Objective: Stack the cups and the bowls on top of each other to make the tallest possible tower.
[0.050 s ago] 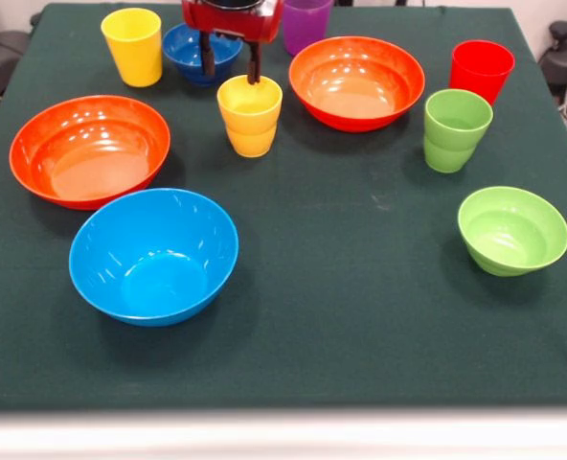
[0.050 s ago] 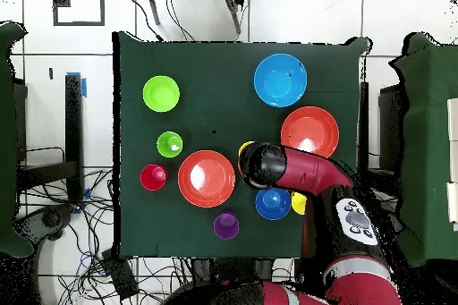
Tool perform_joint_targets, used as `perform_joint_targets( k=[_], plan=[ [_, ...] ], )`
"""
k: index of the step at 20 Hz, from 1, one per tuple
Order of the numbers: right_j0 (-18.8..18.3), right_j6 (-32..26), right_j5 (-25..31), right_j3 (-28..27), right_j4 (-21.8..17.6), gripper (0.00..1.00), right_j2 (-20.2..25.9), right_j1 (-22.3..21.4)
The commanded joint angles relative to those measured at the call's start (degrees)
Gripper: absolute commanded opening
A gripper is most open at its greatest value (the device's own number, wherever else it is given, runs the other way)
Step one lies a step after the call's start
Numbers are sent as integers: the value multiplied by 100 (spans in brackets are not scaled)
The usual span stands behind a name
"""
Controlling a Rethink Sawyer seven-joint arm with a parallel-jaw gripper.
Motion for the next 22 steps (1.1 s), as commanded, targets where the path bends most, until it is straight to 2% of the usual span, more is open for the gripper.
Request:
perform_joint_targets(
  k=[1,3,8,16,22],
  plan=[
    [183,326,580,-361,168,100,589,3],
    [194,219,590,-452,134,100,650,-70],
    [428,-122,843,-1178,-109,100,659,25],
    [638,-243,1915,-2105,-28,100,735,176],
    [793,-288,2733,-3067,-52,100,847,541]
  ],
)
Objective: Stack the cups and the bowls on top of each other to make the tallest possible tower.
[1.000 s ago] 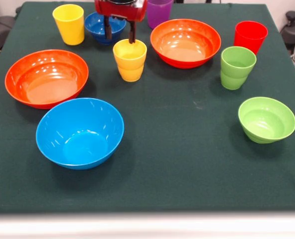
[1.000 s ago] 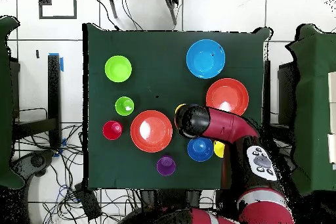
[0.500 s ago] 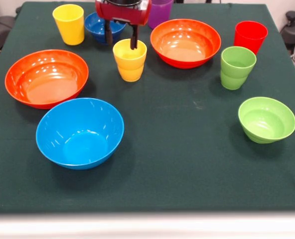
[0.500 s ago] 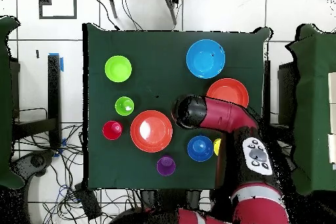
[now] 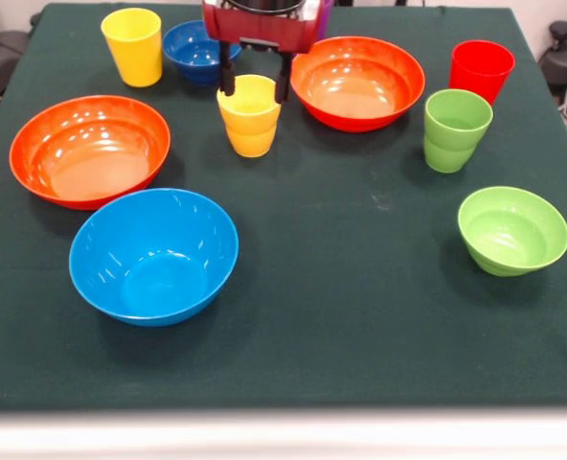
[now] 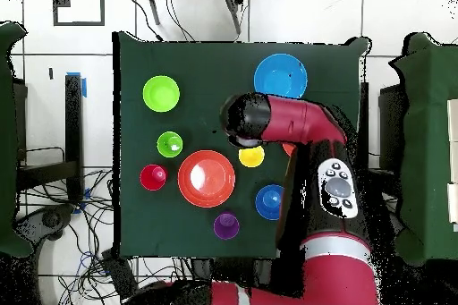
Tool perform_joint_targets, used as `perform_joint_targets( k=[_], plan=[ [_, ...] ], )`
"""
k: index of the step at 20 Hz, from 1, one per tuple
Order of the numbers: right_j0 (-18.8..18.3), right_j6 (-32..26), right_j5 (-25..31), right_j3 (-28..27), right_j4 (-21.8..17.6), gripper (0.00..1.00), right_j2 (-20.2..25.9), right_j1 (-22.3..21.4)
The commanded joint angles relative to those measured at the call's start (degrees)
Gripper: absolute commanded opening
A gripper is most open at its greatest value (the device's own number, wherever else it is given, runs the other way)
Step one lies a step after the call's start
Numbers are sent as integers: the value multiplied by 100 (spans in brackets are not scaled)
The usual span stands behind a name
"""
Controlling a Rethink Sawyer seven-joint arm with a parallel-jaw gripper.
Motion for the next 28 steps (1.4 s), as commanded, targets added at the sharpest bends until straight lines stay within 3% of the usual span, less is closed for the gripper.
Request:
perform_joint_targets(
  k=[1,16,28],
  plan=[
    [228,-296,1294,-1465,-29,100,714,557],
    [508,-686,776,-2658,-640,100,693,1318],
    [509,-857,179,-2654,-1090,100,606,1503]
  ],
)
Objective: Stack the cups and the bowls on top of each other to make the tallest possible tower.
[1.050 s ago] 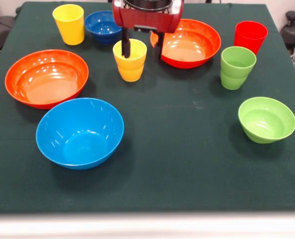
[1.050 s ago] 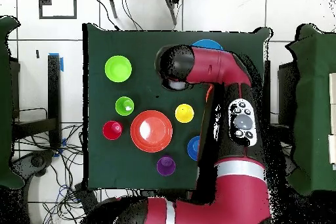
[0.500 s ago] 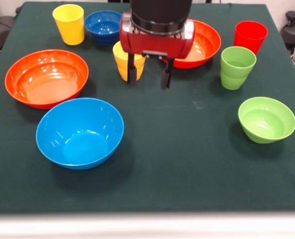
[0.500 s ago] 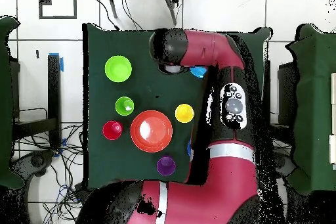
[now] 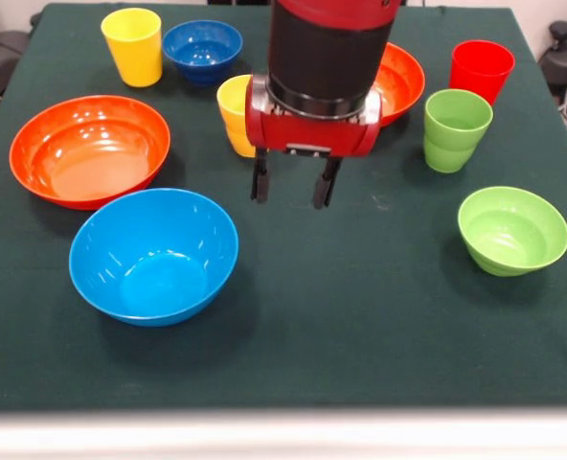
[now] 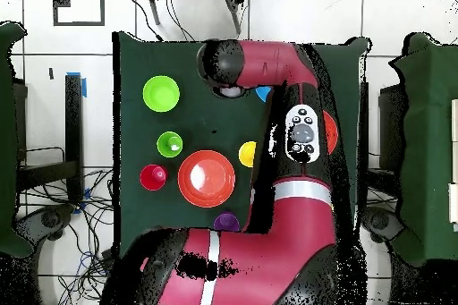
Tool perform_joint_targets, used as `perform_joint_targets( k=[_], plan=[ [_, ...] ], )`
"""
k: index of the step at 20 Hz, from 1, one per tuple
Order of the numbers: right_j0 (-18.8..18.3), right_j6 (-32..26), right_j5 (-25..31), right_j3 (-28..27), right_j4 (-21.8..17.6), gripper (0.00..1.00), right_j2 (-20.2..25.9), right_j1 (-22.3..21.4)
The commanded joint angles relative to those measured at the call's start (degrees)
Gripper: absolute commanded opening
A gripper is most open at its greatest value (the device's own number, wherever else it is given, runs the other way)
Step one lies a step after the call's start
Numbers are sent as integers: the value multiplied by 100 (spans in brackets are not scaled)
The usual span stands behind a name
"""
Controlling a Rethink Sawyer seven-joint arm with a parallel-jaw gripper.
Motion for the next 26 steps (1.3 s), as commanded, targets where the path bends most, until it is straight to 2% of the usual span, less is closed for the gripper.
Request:
perform_joint_targets(
  k=[1,4,11,17,26],
  plan=[
    [78,-857,-570,-94,-689,100,324,253],
    [25,-939,-561,-53,-711,100,355,178],
    [-157,-1355,-100,-504,-731,100,536,257],
    [-200,-1476,177,-760,-699,100,614,347],
    [-325,-1616,120,-797,-672,100,699,508]
  ],
)
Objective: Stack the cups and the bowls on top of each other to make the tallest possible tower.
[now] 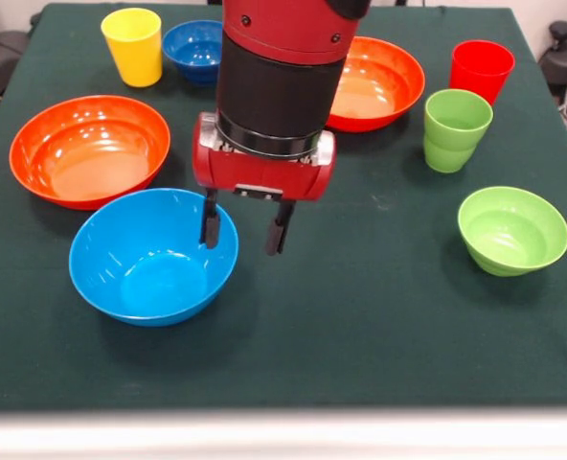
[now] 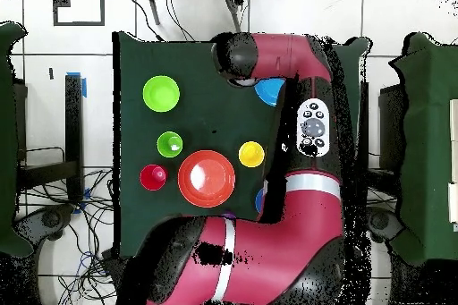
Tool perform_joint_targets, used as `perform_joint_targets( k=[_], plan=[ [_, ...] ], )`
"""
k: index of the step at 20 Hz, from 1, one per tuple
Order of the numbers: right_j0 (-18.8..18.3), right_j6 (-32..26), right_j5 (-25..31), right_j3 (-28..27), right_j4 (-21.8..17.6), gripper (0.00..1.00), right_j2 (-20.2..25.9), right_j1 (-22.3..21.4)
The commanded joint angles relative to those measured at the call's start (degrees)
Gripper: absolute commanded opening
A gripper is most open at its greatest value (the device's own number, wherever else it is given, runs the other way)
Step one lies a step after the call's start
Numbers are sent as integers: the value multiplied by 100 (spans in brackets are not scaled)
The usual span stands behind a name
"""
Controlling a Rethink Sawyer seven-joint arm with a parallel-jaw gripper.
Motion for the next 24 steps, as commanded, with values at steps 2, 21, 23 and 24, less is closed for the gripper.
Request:
perform_joint_targets(
  k=[2,21,23,24],
  plan=[
    [-142,-1622,401,-71,-326,100,612,192],
    [-435,-1641,-445,292,-534,100,684,710],
    [-467,-1658,-523,334,-546,100,704,732],
    [-468,-1666,-527,337,-549,100,708,730]
  ],
)
